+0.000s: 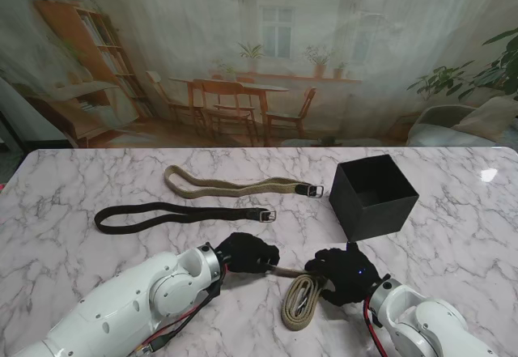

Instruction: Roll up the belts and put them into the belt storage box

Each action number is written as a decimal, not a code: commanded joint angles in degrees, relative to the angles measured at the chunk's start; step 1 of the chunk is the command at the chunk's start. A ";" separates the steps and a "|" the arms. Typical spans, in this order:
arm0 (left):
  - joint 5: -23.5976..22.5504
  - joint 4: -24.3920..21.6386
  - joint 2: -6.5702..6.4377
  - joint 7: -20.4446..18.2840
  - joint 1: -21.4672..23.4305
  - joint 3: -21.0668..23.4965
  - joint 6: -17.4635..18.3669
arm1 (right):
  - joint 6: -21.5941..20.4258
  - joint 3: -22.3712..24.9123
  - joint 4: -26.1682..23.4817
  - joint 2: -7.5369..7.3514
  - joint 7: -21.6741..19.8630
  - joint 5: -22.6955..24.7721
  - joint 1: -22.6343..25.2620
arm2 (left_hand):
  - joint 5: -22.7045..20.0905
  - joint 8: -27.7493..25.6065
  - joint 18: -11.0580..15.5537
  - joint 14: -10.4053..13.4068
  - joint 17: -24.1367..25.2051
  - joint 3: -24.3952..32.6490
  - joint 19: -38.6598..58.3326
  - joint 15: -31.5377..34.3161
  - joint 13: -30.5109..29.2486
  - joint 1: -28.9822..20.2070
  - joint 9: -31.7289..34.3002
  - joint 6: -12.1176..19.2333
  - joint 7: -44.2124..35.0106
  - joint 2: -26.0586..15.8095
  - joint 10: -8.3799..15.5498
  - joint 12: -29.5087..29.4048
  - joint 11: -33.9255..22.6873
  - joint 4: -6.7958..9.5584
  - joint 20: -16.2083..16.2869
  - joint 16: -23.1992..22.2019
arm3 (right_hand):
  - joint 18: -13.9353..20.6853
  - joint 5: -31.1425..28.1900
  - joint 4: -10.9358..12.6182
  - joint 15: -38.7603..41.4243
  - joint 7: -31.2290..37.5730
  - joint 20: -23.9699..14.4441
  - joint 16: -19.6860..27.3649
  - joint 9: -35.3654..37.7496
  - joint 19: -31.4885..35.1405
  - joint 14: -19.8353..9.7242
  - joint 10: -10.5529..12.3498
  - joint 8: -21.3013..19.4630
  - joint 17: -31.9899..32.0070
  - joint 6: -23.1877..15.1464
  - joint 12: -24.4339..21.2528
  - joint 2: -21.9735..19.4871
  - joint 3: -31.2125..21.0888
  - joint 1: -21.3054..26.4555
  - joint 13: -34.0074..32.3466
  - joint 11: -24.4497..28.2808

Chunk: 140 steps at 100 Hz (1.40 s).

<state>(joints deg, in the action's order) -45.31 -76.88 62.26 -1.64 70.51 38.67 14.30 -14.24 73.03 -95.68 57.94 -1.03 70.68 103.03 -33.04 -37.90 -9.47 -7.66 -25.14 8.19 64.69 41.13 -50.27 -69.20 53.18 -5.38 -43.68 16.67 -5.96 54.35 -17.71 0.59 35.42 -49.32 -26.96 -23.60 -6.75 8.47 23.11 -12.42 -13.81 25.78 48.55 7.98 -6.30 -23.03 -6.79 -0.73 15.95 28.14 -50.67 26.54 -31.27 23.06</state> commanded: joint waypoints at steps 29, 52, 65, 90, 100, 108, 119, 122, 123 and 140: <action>-1.38 -2.28 -1.99 -2.77 3.81 3.05 -0.35 | 0.45 0.05 -0.17 0.18 0.97 0.02 0.46 | -2.18 -0.72 -1.23 -0.59 -1.22 1.73 3.53 2.71 -1.96 -1.85 3.39 1.70 -4.41 1.73 -1.42 -0.09 -1.49 1.43 2.10 -1.27 | -0.02 16.86 1.23 0.11 -7.92 -1.21 -0.85 -6.00 -1.18 2.15 -2.25 4.04 1.23 2.84 -1.16 6.04 -0.38 -3.80 1.66 -1.01; -1.62 -4.72 -2.48 -4.25 6.25 4.75 0.48 | -2.23 0.10 -0.52 -0.25 -2.46 0.20 -0.22 | -2.24 -0.24 -1.19 -0.60 -1.52 1.76 3.64 2.82 -2.21 -1.89 3.48 1.63 -4.68 1.72 -1.56 -0.38 -1.71 1.35 2.21 -1.28 | -0.47 17.33 0.92 -0.77 -8.87 -0.93 -0.41 -8.80 -2.21 2.35 -2.41 4.22 1.79 -6.45 -2.54 9.20 4.64 -1.44 3.17 -2.59; -1.38 -5.97 -2.68 -5.03 7.47 5.44 1.19 | -2.71 -0.65 -0.08 -0.33 -2.99 -0.08 -0.94 | -2.37 -0.02 -1.25 -0.65 -1.69 1.69 3.71 2.80 -2.38 -1.79 3.57 1.45 -4.75 1.81 -1.67 -0.62 -1.81 1.24 2.25 -1.24 | -0.62 15.77 0.94 -0.96 -6.73 -0.91 -0.39 -9.66 -2.65 2.30 -2.36 2.29 2.04 -12.23 -3.12 9.25 6.96 -1.09 3.58 -3.42; -0.44 -7.45 -2.92 -6.16 8.71 5.66 2.44 | -1.95 -3.62 1.68 -0.28 -2.25 -1.50 -3.23 | -2.53 0.31 -1.28 -0.72 -2.05 1.69 3.82 2.76 -2.83 -1.80 3.69 1.36 -4.85 1.94 -1.85 -1.17 -2.06 1.08 2.29 -1.12 | -0.47 10.78 0.95 -1.16 0.52 -1.11 -0.23 -11.34 -2.85 2.13 -3.02 -6.40 2.19 -7.50 -3.49 7.70 9.41 -2.28 4.14 -2.68; -0.08 -7.61 -2.97 -6.45 8.80 5.39 2.71 | -1.73 -4.91 2.60 -0.26 -1.38 -1.85 -4.23 | -2.60 0.49 -1.22 -0.72 -2.11 1.68 3.83 2.72 -2.93 -1.81 3.69 1.31 -4.79 1.87 -1.81 -1.34 -2.16 1.02 2.28 -1.08 | -0.50 8.14 1.07 -0.97 5.57 -1.04 -0.18 -11.49 -2.56 1.95 -3.02 -12.37 2.24 -10.53 -3.54 7.66 8.68 -2.29 4.05 -2.14; 0.34 -7.67 -3.00 -6.75 8.82 5.18 2.85 | -1.55 -5.63 3.15 -0.26 -0.72 -1.84 -4.78 | -2.56 0.66 -1.25 -0.74 -2.13 1.60 3.83 2.67 -2.98 -1.73 3.60 1.32 -4.68 1.80 -1.89 -1.51 -2.21 0.92 2.27 -1.04 | -0.49 4.95 0.79 -0.77 11.14 -0.87 -0.18 -10.89 -2.28 1.78 -2.79 -17.87 2.23 -14.72 -3.41 7.48 6.37 -2.87 3.85 -1.65; 0.46 -7.86 -3.06 -6.91 9.11 5.26 3.14 | -0.86 -6.41 3.99 -0.23 1.19 -1.26 -5.24 | -2.66 1.29 -1.15 -0.95 -1.93 1.31 3.64 2.12 -2.45 -1.56 3.15 1.13 -4.09 1.33 -1.94 -2.04 -2.25 0.61 2.18 -0.77 | -0.46 -0.86 0.45 -0.12 17.98 -0.82 -0.35 -7.01 -1.63 1.22 -1.10 -21.46 1.83 -18.68 -2.24 6.44 1.81 -3.78 2.59 0.20; 0.35 -7.93 -3.07 -6.80 9.31 5.44 3.27 | -0.60 -6.56 4.22 -0.20 1.98 -1.06 -5.29 | -2.65 1.90 -1.10 -1.08 -1.66 0.51 3.34 1.65 -2.22 -1.31 2.28 0.92 -2.98 1.08 -2.07 -3.42 -3.16 0.48 2.05 -0.48 | -0.47 -2.93 0.34 0.07 19.66 -0.76 -0.38 -5.28 -1.43 1.07 -0.14 -22.01 1.71 -19.23 -1.69 6.01 0.52 -4.07 2.12 0.77; 0.31 -7.97 -3.07 -6.77 9.38 5.52 3.32 | -0.50 -6.59 4.28 -0.19 2.21 -1.01 -5.28 | -2.66 2.00 -1.08 -1.11 -1.59 0.20 3.29 1.54 -2.14 -1.18 1.96 0.76 -2.69 1.07 -2.16 -3.89 -3.55 0.47 2.03 -0.42 | -0.44 -3.46 0.30 0.12 20.11 -0.73 -0.38 -4.72 -1.35 1.01 0.12 -22.13 1.65 -19.39 -1.51 5.89 0.11 -4.16 1.98 0.92; -1.71 -8.75 -3.22 -5.69 11.48 8.48 4.72 | -0.07 -6.51 5.13 -0.01 5.18 -0.79 -5.07 | -2.34 5.47 -1.15 -2.50 1.82 -3.51 -0.37 -3.88 1.52 2.74 -5.47 -0.75 5.91 0.55 -2.91 -15.11 -6.81 0.18 0.45 2.36 | 1.64 -8.54 -7.05 1.16 28.89 -0.36 -0.53 5.39 0.93 -2.10 9.71 -15.73 -0.09 -24.12 1.80 5.59 2.50 0.80 -1.10 2.95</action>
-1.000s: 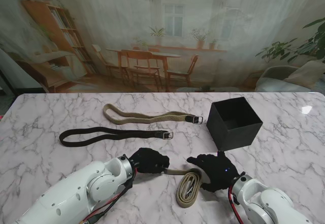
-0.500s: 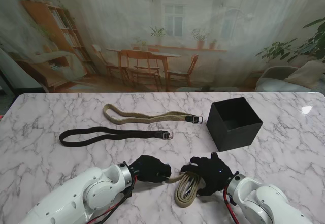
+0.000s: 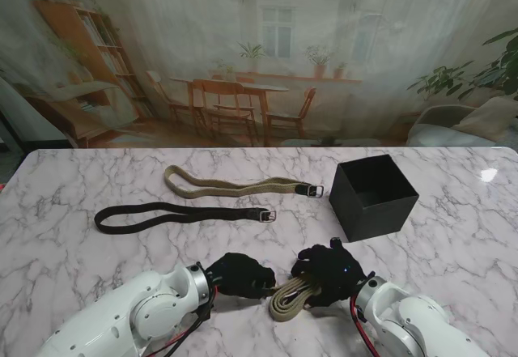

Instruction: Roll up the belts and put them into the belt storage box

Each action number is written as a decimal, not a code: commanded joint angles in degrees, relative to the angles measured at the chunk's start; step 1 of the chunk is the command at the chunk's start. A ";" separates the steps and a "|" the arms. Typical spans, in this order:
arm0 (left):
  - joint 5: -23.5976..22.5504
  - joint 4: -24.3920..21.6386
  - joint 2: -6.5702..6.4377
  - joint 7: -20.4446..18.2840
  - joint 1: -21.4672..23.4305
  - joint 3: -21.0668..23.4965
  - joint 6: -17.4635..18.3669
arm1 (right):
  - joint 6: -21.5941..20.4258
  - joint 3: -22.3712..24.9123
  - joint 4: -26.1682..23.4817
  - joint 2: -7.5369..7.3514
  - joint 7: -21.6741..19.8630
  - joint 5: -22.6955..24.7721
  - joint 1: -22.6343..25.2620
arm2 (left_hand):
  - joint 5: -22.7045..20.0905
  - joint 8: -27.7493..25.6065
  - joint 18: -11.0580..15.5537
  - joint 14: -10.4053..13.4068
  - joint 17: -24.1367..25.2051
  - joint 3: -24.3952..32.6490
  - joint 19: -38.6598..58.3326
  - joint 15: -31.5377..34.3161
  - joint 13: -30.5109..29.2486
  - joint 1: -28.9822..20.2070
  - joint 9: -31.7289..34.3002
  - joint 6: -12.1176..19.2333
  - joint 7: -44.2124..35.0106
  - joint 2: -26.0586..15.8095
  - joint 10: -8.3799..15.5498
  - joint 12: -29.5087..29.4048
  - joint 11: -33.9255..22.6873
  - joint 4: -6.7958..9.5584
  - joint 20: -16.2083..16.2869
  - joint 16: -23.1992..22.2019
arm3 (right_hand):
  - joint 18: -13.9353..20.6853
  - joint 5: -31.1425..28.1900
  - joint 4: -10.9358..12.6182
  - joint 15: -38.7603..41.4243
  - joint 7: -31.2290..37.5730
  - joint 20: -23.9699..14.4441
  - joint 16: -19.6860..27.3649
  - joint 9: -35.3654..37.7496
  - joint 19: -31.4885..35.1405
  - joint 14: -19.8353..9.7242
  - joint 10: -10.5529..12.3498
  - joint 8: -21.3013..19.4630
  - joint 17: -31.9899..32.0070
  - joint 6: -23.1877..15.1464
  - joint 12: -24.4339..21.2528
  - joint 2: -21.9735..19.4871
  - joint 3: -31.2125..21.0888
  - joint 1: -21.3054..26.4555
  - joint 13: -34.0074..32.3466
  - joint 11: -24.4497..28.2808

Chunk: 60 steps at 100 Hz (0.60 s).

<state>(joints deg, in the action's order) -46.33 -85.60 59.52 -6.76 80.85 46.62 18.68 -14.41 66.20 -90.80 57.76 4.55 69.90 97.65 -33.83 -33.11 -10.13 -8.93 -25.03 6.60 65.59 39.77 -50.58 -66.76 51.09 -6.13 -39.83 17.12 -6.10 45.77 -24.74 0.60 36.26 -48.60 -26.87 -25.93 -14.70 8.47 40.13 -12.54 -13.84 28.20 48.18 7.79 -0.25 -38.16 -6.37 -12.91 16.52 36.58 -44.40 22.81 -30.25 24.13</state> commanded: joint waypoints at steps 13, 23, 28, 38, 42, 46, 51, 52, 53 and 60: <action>-2.97 -1.31 -0.72 -0.17 3.41 3.81 1.39 | -0.52 0.56 0.67 0.29 1.10 -0.40 0.49 | -0.99 1.67 -0.91 -2.06 5.83 -3.42 -5.37 -7.36 6.34 5.78 -9.08 -1.32 10.05 -1.47 -3.40 -18.31 2.11 -0.24 -1.83 4.39 | 3.17 -7.71 0.90 4.25 14.51 -1.32 -2.41 15.39 3.72 -5.94 8.23 1.30 -2.11 -12.46 4.68 -2.88 -4.11 6.81 -8.09 5.54; -4.97 -2.45 -0.83 0.51 5.22 6.50 2.19 | -0.87 0.53 1.01 0.38 2.21 -0.63 0.52 | -0.97 2.13 -1.19 -2.45 7.91 -4.00 -7.36 -9.31 8.49 8.23 -10.93 -1.78 13.28 -2.83 -3.53 -19.59 3.53 -0.42 -2.53 5.69 | 5.55 -8.77 0.68 5.00 15.05 -2.27 -3.80 23.56 5.04 -8.12 8.79 3.67 -4.05 -11.39 9.05 -2.72 -5.56 8.21 -11.06 7.68; -6.43 -3.11 -0.87 1.24 6.24 8.09 2.71 | -0.84 0.45 1.16 0.44 2.73 -0.78 0.54 | -0.91 2.26 -1.30 -2.48 8.65 -4.25 -8.06 -9.87 9.11 8.97 -11.50 -1.85 14.00 -3.34 -3.38 -19.88 3.89 -0.46 -2.80 6.09 | 6.55 -9.52 0.46 5.00 15.51 -1.91 -3.80 26.92 5.25 -8.84 8.75 5.03 -4.05 -11.12 13.37 -2.80 -6.41 8.93 -11.30 7.86; -8.92 -5.03 -0.84 2.66 8.63 11.89 3.38 | -0.97 0.46 1.42 0.63 3.82 -1.49 0.68 | -0.75 2.85 -1.58 -2.66 10.00 -4.69 -9.29 -10.91 10.27 9.77 -12.43 -1.82 15.49 -4.61 -3.24 -20.37 4.56 -0.49 -3.29 6.85 | 7.13 -11.84 0.22 6.61 16.16 -1.61 -4.53 31.78 6.05 -9.96 7.90 5.98 -4.37 -11.31 16.77 -3.18 -7.48 9.69 -13.43 8.55; -10.27 -5.84 -0.84 3.34 9.55 13.57 3.73 | -1.14 0.51 1.59 0.70 4.46 -1.74 0.73 | -0.56 3.27 -2.25 -2.63 12.69 -5.36 -11.11 -12.00 11.60 10.59 -13.31 -1.22 16.30 -5.98 -2.69 -20.81 5.29 -0.62 -3.79 7.56 | 7.42 -13.34 0.23 7.95 16.50 -1.70 -5.28 34.55 6.63 -10.72 7.77 6.37 -5.18 -11.33 18.06 -3.46 -7.93 10.49 -15.31 9.66; -11.92 -6.65 -0.86 4.20 10.44 15.27 3.98 | -1.25 0.60 1.65 0.79 4.86 -2.02 0.83 | -0.29 3.56 -3.36 -2.54 14.63 -6.07 -12.77 -12.98 12.39 11.35 -13.89 -0.81 16.84 -7.09 -2.34 -21.17 5.99 -0.72 -4.16 8.22 | 7.69 -14.21 0.18 8.81 16.68 -1.80 -5.81 36.00 7.02 -10.93 7.66 6.75 -5.68 -11.02 18.53 -3.53 -8.19 11.06 -16.39 10.09; -13.43 -7.65 -0.84 5.00 11.48 17.31 4.01 | -1.34 0.81 1.61 0.89 5.10 -2.43 1.05 | 0.25 3.83 -5.78 -2.22 17.04 -6.92 -15.57 -14.93 13.75 12.11 -15.10 -0.25 17.69 -8.55 -2.12 -21.72 7.17 -0.80 -4.78 9.60 | 7.98 -15.48 0.02 10.33 17.04 -2.06 -6.96 38.22 7.84 -11.36 7.12 7.57 -6.71 -10.33 19.47 -3.37 -8.56 11.86 -18.04 10.98; -13.63 -7.83 -0.84 5.10 11.67 17.69 4.00 | -1.37 0.83 1.65 0.91 5.23 -2.53 1.06 | 0.31 3.85 -6.10 -2.20 17.44 -6.96 -15.99 -15.17 13.94 12.18 -15.20 -0.23 17.78 -8.71 -2.11 -21.77 7.28 -0.80 -4.89 9.77 | 8.02 -15.68 0.03 10.55 17.14 -2.11 -7.10 38.57 7.97 -11.44 7.04 7.62 -6.91 -10.25 19.60 -3.32 -8.62 11.98 -18.40 11.16; -13.80 -7.99 -0.83 5.18 11.84 18.05 3.98 | -1.40 0.84 1.68 0.94 5.35 -2.63 1.08 | 0.32 3.87 -6.84 -2.25 17.98 -7.10 -17.07 -15.79 14.14 12.51 -15.32 -0.13 18.05 -9.10 -2.04 -21.89 7.54 -0.84 -5.23 10.27 | 8.13 -15.83 0.03 10.80 17.17 -2.18 -7.28 38.88 8.16 -11.50 6.87 7.73 -7.18 -10.20 19.74 -3.25 -8.69 12.11 -18.75 11.35; -14.11 -8.77 -0.63 5.92 12.86 20.38 3.54 | -1.52 1.14 1.41 1.08 5.58 -3.17 1.39 | 0.28 3.94 -8.36 -2.68 19.30 -7.30 -19.73 -17.26 14.82 13.14 -15.46 -0.20 18.95 -10.38 -2.16 -22.13 8.31 -0.93 -6.18 11.36 | 8.14 -17.33 0.13 13.35 17.62 -2.98 -9.06 42.33 9.89 -11.99 5.62 8.73 -9.84 -9.25 20.71 -2.48 -9.68 13.98 -22.97 13.37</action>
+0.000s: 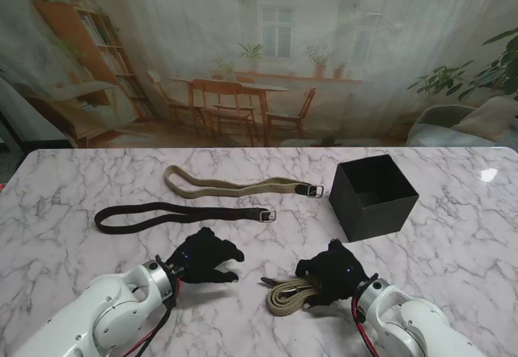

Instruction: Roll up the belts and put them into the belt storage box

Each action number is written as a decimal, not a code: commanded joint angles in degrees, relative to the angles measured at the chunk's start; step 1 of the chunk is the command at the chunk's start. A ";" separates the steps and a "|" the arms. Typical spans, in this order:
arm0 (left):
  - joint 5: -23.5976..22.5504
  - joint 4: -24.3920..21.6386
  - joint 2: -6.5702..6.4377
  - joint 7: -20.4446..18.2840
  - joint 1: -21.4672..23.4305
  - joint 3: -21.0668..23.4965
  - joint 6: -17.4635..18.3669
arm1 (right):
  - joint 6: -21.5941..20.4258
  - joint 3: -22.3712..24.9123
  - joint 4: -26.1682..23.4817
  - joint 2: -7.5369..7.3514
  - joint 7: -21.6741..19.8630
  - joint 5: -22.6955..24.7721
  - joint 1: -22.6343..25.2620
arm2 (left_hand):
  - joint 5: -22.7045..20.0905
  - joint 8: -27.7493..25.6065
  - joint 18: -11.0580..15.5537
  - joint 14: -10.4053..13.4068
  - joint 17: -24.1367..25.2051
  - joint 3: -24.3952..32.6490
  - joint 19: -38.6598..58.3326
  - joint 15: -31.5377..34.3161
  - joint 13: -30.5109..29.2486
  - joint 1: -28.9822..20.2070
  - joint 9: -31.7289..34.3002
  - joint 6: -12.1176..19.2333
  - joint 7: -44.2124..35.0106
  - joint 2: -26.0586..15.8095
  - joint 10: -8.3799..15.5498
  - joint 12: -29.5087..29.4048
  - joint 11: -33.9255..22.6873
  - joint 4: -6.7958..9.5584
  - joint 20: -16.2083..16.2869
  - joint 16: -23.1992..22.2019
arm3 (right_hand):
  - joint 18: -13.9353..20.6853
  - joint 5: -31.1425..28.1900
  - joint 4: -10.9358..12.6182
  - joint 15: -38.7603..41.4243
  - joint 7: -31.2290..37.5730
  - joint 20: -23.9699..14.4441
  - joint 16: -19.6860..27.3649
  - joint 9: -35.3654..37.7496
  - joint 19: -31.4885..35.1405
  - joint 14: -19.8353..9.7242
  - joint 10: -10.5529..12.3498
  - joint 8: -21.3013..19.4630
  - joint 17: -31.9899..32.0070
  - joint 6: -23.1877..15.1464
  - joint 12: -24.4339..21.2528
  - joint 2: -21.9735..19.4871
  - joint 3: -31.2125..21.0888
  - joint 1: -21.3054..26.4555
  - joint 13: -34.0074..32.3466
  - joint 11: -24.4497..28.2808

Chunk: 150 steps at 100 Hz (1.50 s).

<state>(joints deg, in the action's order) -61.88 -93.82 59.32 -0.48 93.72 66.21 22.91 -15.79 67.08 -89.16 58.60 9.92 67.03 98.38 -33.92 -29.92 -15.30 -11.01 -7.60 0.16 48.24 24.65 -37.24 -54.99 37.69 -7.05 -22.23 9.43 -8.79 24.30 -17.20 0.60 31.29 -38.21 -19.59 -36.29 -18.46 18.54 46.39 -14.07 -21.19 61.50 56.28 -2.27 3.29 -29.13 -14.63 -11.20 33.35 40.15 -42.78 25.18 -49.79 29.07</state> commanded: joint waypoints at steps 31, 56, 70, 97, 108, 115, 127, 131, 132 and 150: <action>-1.99 1.46 0.16 6.00 0.53 5.44 -6.09 | -0.37 3.42 -4.47 1.12 -0.55 -3.75 3.83 | 0.12 0.59 -3.78 -0.63 2.68 -0.93 -3.79 -3.01 1.89 1.52 -1.81 0.83 2.29 -3.74 0.66 -0.46 1.23 -0.88 -1.49 1.50 | 2.43 -9.60 4.35 7.47 12.55 -3.02 -5.46 13.13 5.81 0.74 -1.96 2.52 -10.94 -5.74 5.08 -4.09 -12.35 14.91 -11.93 11.84; -3.18 4.30 0.19 7.92 -0.17 6.97 -9.05 | -3.81 10.56 -10.59 1.49 2.77 -0.91 7.83 | -0.01 0.33 -3.53 -0.61 2.65 -0.96 -3.97 -3.20 2.16 1.54 -1.94 0.62 2.56 -4.22 0.71 -0.25 1.34 -0.86 -1.28 1.54 | 7.44 -10.24 4.49 10.07 13.24 -4.25 -8.39 13.98 10.03 1.85 -3.37 3.12 -17.80 -3.61 6.45 -3.53 -12.96 15.82 -15.59 12.62; -3.21 5.15 0.22 8.36 -0.19 7.63 -9.83 | -4.85 13.78 -12.81 1.61 4.50 1.00 7.73 | -0.17 0.21 -3.24 -0.68 1.73 -0.99 -3.17 -3.04 2.06 1.50 -1.80 0.53 2.63 -4.33 0.64 -0.11 1.24 -0.85 -0.71 1.43 | 9.11 -10.31 4.51 10.01 13.27 -5.12 -8.95 13.95 12.17 1.97 -3.62 3.15 -19.94 -3.56 6.76 -3.68 -12.80 16.20 -15.66 12.47; -3.62 5.76 0.19 8.85 0.03 8.29 -10.24 | -4.91 18.06 -13.72 1.36 5.98 4.71 3.38 | -0.37 -0.01 -2.63 -0.75 0.94 -1.02 -1.57 -2.87 1.99 1.63 -1.62 0.45 2.51 -4.79 0.66 0.05 1.07 -0.84 0.43 1.31 | 9.59 -9.88 4.55 9.91 13.23 -6.30 -9.34 13.67 14.23 1.98 -3.21 2.83 -21.20 -3.91 7.09 -4.24 -12.32 16.20 -15.65 12.22; -3.04 5.70 0.26 8.51 0.22 8.46 -10.36 | -4.03 19.70 -12.64 1.15 6.23 6.13 1.34 | -0.19 0.02 -2.70 -0.90 1.10 -1.19 -1.49 -2.90 2.23 2.42 -1.62 0.36 2.66 -6.11 0.56 0.07 1.09 -0.98 0.59 1.28 | 9.59 -9.54 4.55 9.75 13.10 -6.39 -9.36 13.45 14.12 1.88 -3.03 2.72 -21.41 -4.08 7.22 -4.69 -12.06 16.29 -15.54 12.15; -2.90 5.56 0.27 8.34 0.34 8.49 -10.45 | -3.23 20.54 -11.52 1.02 6.94 6.96 0.28 | -0.12 0.07 -2.70 -0.88 1.07 -1.19 -1.43 -2.85 2.20 2.39 -1.53 0.38 2.78 -6.22 0.59 0.10 1.07 -1.00 0.67 1.25 | 9.58 -9.37 4.59 9.77 13.12 -6.45 -9.41 13.36 14.12 1.91 -2.99 2.59 -21.54 -4.28 7.29 -4.93 -11.98 16.43 -15.62 12.12; -3.00 5.45 0.26 8.21 0.39 8.44 -10.66 | -2.01 22.06 -9.72 0.84 8.95 8.31 -1.25 | -0.15 0.08 -2.51 -0.86 0.99 -1.23 -1.36 -2.79 2.19 2.36 -1.52 0.26 2.87 -6.23 0.58 0.14 1.07 -1.02 0.79 1.20 | 9.47 -9.22 4.61 9.65 13.16 -6.62 -9.46 13.12 14.11 1.82 -2.86 2.46 -21.42 -4.48 7.48 -5.25 -11.72 16.47 -15.34 12.15; -2.97 5.44 0.26 8.12 0.37 8.40 -10.68 | -1.67 22.57 -9.16 0.75 9.63 8.86 -1.82 | -0.10 0.09 -2.53 -0.93 1.03 -1.23 -1.38 -2.80 2.23 2.36 -1.53 0.24 2.91 -6.29 0.58 0.15 1.07 -1.02 0.80 1.20 | 9.65 -9.04 4.61 9.59 13.11 -6.67 -9.47 12.94 14.04 1.85 -2.77 2.44 -21.27 -4.51 7.54 -5.43 -11.58 16.47 -15.28 12.12; -2.97 5.45 0.26 8.11 0.36 8.38 -10.67 | -1.60 22.69 -9.00 0.71 9.83 9.05 -1.98 | -0.11 0.09 -2.51 -0.89 0.99 -1.26 -1.36 -2.79 2.22 2.40 -1.54 0.27 2.91 -6.27 0.60 0.15 1.08 -1.03 0.81 1.19 | 9.68 -8.99 4.62 9.57 13.12 -6.69 -9.47 12.90 14.02 1.83 -2.74 2.41 -21.22 -4.56 7.57 -5.53 -11.53 16.47 -15.26 12.13; -2.91 5.40 0.25 7.82 0.32 8.27 -10.78 | 0.09 24.41 -6.33 -0.31 10.65 13.58 -5.21 | -0.13 0.08 -2.42 -0.84 0.94 -1.16 -1.29 -2.73 2.14 2.24 -1.42 0.22 2.95 -6.32 0.67 0.21 0.99 -0.99 0.92 1.17 | 9.98 -8.52 4.68 9.17 13.22 -6.89 -9.40 12.33 13.60 1.55 -2.39 2.25 -20.85 -5.21 7.82 -6.05 -10.96 16.60 -14.86 12.08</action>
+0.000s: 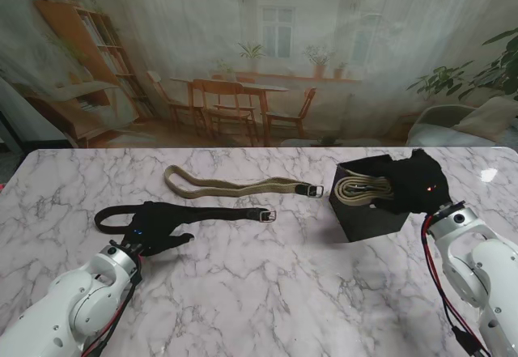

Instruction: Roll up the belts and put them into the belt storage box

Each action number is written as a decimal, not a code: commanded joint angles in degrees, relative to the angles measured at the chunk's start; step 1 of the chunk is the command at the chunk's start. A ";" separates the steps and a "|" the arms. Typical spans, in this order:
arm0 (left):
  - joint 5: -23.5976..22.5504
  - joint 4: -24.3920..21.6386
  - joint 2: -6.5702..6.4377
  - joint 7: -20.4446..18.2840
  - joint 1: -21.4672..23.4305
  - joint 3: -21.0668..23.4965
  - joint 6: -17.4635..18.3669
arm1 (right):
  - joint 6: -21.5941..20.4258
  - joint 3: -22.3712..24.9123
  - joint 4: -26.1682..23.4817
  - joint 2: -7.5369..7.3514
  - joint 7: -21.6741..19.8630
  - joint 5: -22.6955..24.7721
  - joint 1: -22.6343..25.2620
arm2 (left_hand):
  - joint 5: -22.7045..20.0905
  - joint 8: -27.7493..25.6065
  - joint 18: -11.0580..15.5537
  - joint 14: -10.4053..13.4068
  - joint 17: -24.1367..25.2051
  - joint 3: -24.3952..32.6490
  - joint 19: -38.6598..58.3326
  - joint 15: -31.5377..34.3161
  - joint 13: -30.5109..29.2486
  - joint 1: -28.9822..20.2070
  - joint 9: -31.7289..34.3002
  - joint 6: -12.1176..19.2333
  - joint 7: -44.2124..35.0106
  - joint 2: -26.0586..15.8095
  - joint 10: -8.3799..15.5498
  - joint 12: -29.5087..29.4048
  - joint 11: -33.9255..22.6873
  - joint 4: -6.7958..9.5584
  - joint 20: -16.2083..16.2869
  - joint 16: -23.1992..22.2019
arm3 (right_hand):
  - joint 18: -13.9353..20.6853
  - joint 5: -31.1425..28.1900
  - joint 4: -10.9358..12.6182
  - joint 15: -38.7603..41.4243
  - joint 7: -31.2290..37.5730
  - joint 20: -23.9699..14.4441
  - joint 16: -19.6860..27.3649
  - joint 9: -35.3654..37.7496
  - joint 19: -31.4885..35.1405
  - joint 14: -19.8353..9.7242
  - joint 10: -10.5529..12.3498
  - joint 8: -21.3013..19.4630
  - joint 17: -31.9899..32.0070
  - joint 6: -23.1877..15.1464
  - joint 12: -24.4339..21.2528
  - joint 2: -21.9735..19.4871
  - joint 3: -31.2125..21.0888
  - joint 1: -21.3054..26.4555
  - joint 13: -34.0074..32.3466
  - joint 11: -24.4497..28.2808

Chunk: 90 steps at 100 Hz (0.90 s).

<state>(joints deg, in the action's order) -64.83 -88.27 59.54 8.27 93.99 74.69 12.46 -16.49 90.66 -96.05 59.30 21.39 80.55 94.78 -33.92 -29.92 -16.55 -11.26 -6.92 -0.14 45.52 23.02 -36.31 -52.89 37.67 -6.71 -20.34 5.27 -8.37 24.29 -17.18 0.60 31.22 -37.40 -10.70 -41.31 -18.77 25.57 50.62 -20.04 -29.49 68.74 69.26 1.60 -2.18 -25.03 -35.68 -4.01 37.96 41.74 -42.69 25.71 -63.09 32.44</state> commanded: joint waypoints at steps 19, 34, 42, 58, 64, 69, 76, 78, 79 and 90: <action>0.17 -0.04 0.04 -0.97 -0.11 -0.37 -0.42 | 3.14 -0.61 4.90 -2.69 -1.05 6.49 -5.91 | -0.18 0.04 -1.13 -0.61 0.13 -0.91 1.63 -1.04 1.20 0.10 -1.39 -0.13 1.02 -2.09 0.20 0.25 0.93 -1.00 1.16 0.32 | 1.31 -3.14 5.07 1.94 8.95 -0.99 -1.05 4.84 0.20 -2.54 3.47 -1.72 0.25 -12.76 3.21 -8.13 -10.58 16.07 -1.52 8.64; 0.31 0.13 0.06 -0.93 -0.29 -0.63 -0.59 | 5.43 -3.00 8.39 -3.49 -1.41 9.21 -9.03 | -0.14 0.02 -1.09 -0.63 0.19 -0.92 1.70 -1.03 1.31 0.14 -1.46 -0.24 1.01 -2.11 0.20 0.26 0.93 -1.00 1.22 0.30 | 1.49 -2.98 5.10 1.86 9.02 -1.06 -1.04 4.68 -0.04 -2.86 3.73 -1.60 0.41 -13.07 3.21 -8.42 -10.31 16.03 -1.44 8.65; 0.33 0.22 0.05 -1.02 -0.45 -0.84 -0.66 | 5.61 -4.37 9.95 -3.99 -2.17 10.65 -10.52 | -0.12 0.03 -1.11 -0.53 0.10 -0.83 1.77 -0.99 1.26 -0.08 -1.45 -0.14 1.01 -2.09 0.19 0.27 0.91 -0.98 1.26 0.29 | 1.59 -2.84 5.11 1.76 9.04 -1.10 -1.00 4.52 -0.19 -2.92 4.03 -1.57 0.50 -13.88 3.18 -8.62 -10.18 15.98 -1.31 8.63; 0.47 0.39 0.04 -1.16 -0.68 -1.12 -0.71 | 4.70 -6.22 11.47 -4.83 -3.11 13.08 -12.19 | 0.09 0.06 -1.03 -0.61 0.17 -0.91 1.75 -1.00 1.27 0.02 -1.53 -0.14 1.09 -2.12 0.17 0.27 0.89 -0.99 1.26 0.31 | 1.99 -2.80 5.12 1.60 9.19 -1.19 -0.95 4.32 -0.48 -3.52 4.90 -1.68 0.69 -15.93 3.08 -8.75 -10.12 15.71 -1.22 8.51; 0.49 0.42 0.05 -1.17 -0.71 -1.16 -0.75 | 4.55 -6.54 11.82 -4.96 -3.22 13.43 -12.47 | 0.08 0.07 -1.13 -0.61 0.29 -0.90 1.67 -1.01 1.30 0.02 -1.55 -0.17 1.10 -2.17 0.26 0.26 0.90 -0.99 1.23 0.32 | 2.06 -2.82 5.12 1.56 9.22 -1.23 -0.94 4.33 -0.52 -3.56 5.00 -1.69 0.68 -16.22 3.07 -8.79 -10.15 15.69 -1.21 8.49; 0.52 0.43 0.05 -1.18 -0.72 -1.19 -0.81 | 4.21 -6.58 11.91 -5.10 -3.53 13.80 -12.56 | 0.08 0.08 -1.08 -0.58 0.25 -0.91 1.68 -0.99 1.27 0.03 -1.57 -0.19 1.10 -2.15 0.28 0.26 0.89 -0.99 1.24 0.31 | 2.09 -2.87 5.09 1.52 9.23 -1.27 -0.94 4.29 -0.59 -3.66 5.08 -1.68 0.73 -16.61 3.06 -8.79 -10.11 15.63 -1.21 8.45; 0.57 0.41 0.06 -1.21 -0.73 -1.21 -0.90 | 3.28 -6.50 11.94 -5.36 -4.07 14.52 -12.69 | 0.07 0.08 -1.04 -0.63 0.27 -0.93 1.67 -1.01 1.34 0.06 -1.47 -0.16 1.09 -2.14 0.12 0.27 0.84 -0.99 1.24 0.32 | 2.19 -2.85 5.08 1.47 9.19 -1.33 -0.94 4.24 -0.69 -3.87 5.39 -1.68 0.77 -17.14 3.04 -8.80 -10.10 15.53 -1.27 8.36; 0.57 0.41 0.06 -1.23 -0.74 -1.22 -0.91 | 2.86 -6.43 11.94 -5.47 -4.18 14.80 -12.72 | 0.12 0.09 -0.94 -0.60 0.26 -0.92 1.66 -1.02 1.36 0.08 -1.58 -0.17 1.11 -2.19 0.29 0.25 0.89 -0.99 1.23 0.32 | 2.33 -2.81 5.04 1.47 9.14 -1.34 -0.95 4.29 -0.77 -4.12 5.72 -1.68 0.84 -17.60 3.05 -8.86 -10.05 15.31 -1.32 8.36; 0.56 0.41 0.06 -1.23 -0.74 -1.22 -0.92 | 2.63 -6.39 11.95 -5.53 -4.21 14.93 -12.74 | 0.09 0.09 -0.99 -0.66 0.24 -0.90 1.66 -0.99 1.30 -0.05 -1.53 -0.22 1.10 -2.01 0.18 0.26 0.87 -0.98 1.24 0.31 | 2.33 -2.81 5.04 1.47 9.14 -1.34 -0.95 4.29 -0.77 -4.12 5.72 -1.68 0.84 -17.60 3.05 -8.86 -10.05 15.31 -1.32 8.36; 0.41 0.46 0.04 -1.13 -0.78 -1.20 -0.85 | 1.79 -6.09 12.13 -5.78 -4.21 15.45 -12.69 | 0.13 0.11 -1.04 -0.58 0.28 -0.92 1.60 -1.03 1.36 0.06 -1.59 -0.14 1.14 -2.13 0.25 0.24 0.89 -0.99 1.21 0.33 | 2.55 -2.87 5.04 1.43 9.16 -1.39 -0.97 4.33 -0.90 -4.25 5.96 -1.74 0.87 -18.27 3.08 -8.86 -10.17 15.15 -1.39 8.30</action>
<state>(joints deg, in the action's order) -64.37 -87.95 59.53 7.87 93.31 73.66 11.81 -14.99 84.37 -84.11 54.09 17.12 95.45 82.18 -33.92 -29.92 -16.55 -11.26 -7.15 -0.14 45.58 23.02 -36.31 -52.89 37.67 -6.71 -20.31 5.19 -8.36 24.29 -17.18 0.60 31.31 -37.39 -8.48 -41.31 -18.77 25.57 50.69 -20.58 -29.50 68.74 68.80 1.54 -2.07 -25.03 -35.48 -4.03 38.37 41.70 -42.17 25.72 -63.09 32.46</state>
